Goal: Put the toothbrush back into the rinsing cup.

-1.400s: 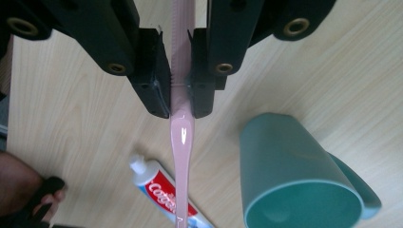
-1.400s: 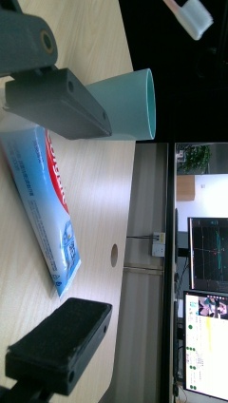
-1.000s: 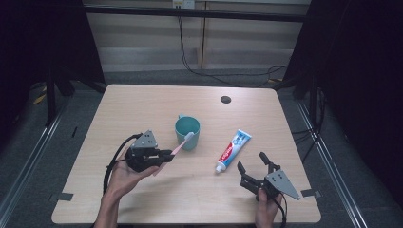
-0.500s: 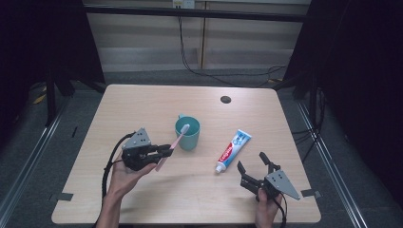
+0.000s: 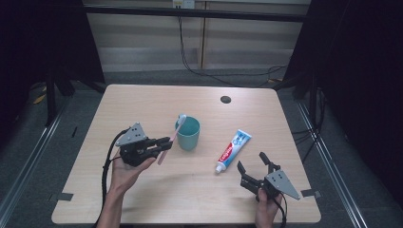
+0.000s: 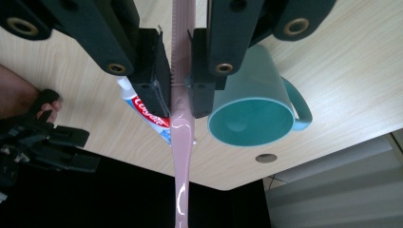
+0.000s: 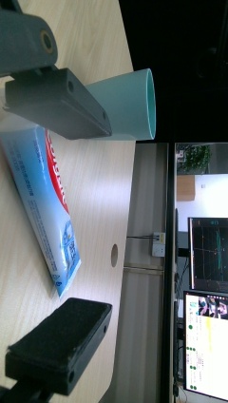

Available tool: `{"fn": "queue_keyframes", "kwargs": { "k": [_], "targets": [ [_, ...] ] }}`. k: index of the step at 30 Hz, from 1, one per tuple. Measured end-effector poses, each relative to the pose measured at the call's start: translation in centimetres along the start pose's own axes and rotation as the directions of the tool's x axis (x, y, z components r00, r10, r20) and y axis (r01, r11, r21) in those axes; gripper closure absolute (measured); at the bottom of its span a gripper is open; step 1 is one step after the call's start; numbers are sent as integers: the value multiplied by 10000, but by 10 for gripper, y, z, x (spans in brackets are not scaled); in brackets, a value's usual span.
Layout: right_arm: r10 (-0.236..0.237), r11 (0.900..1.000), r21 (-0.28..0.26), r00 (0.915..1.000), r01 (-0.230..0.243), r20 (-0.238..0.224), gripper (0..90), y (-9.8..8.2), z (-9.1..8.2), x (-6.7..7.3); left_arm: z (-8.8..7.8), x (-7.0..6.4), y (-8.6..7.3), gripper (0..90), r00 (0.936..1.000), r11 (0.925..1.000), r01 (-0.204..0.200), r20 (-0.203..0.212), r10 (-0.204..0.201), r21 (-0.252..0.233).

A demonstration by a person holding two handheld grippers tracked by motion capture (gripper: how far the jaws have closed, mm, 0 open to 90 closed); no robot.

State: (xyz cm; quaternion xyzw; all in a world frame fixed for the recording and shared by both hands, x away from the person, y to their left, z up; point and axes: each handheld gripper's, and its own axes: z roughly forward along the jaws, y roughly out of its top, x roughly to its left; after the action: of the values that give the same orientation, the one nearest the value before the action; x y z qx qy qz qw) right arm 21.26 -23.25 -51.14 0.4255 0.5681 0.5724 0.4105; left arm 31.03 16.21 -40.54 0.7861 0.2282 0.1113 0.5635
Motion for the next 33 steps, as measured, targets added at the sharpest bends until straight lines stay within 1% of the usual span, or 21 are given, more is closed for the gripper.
{"fn": "queue_keyframes", "kwargs": {
  "k": [4,5,8,11,13,15,17,20,25,27,29,33],
  "targets": [
    [-2,10000,-5,10000,2,0,132,0,0,0,0,0,3,788,10000,9997,-23,-36,22,-253],
    [-2,10000,-4,10000,2,0,132,0,0,0,0,0,4,788,9999,9995,-61,-100,58,-322],
    [-5,10000,-5,10000,5,-2,132,0,0,0,2,2,7,788,9999,9984,-101,-9,100,-553],
    [-7,10000,-8,10000,7,-2,132,0,0,0,3,4,10,788,10000,9967,-85,39,88,-810],
    [3,10000,5,10000,-3,9,132,0,0,0,3,6,12,788,10000,9951,-53,-44,49,-983],
    [-1,10000,21,10000,1,29,132,0,0,0,4,7,13,788,10000,9932,-77,-39,73,-1165],
    [-5,10000,7,10000,5,-3,132,0,0,0,6,8,15,788,9999,9922,-97,-96,86,-1243],
    [2,10000,0,10000,-2,-6,132,0,0,0,8,9,18,788,9997,9914,-188,-199,163,-1299],
    [-1,10000,-13,10000,1,-10,132,0,0,0,9,10,24,788,9984,9896,-530,-273,498,-1336],
    [-8,10000,-12,10000,8,-13,132,0,0,0,9,11,27,788,9985,9889,-517,-252,486,-1395],
    [-16,10000,-11,10000,16,-8,132,0,0,0,9,13,30,788,9979,9893,-577,-372,532,-1340],
    [-23,10000,-15,10000,23,-13,132,0,0,0,11,20,32,788,9982,9908,-469,-424,418,-1270]
  ]
}}
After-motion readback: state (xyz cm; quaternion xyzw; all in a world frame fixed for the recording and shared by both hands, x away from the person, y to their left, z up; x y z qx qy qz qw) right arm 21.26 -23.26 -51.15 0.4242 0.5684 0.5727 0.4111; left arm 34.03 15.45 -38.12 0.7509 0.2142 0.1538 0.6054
